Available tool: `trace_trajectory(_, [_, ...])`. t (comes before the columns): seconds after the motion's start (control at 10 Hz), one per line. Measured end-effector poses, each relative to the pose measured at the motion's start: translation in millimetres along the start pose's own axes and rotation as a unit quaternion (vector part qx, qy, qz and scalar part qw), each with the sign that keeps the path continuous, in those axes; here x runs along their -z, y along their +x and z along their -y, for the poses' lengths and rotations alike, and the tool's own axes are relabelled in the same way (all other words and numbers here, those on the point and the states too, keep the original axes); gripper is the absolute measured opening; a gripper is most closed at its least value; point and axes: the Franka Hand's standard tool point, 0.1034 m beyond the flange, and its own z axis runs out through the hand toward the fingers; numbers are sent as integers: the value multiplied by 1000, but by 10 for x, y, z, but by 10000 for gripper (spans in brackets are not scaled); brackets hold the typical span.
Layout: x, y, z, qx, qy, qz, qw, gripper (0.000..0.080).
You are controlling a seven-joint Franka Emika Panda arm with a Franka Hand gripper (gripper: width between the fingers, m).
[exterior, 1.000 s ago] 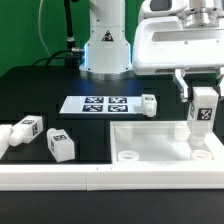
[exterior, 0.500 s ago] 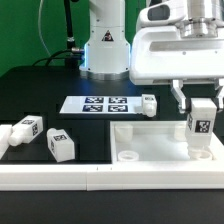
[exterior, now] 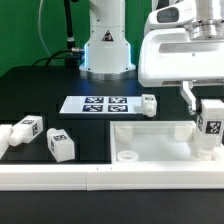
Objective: Assemble one leg
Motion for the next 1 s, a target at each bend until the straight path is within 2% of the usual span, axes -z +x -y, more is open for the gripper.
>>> trace_trajectory(1.0, [27, -57, -34, 8, -2, -7, 1000, 287])
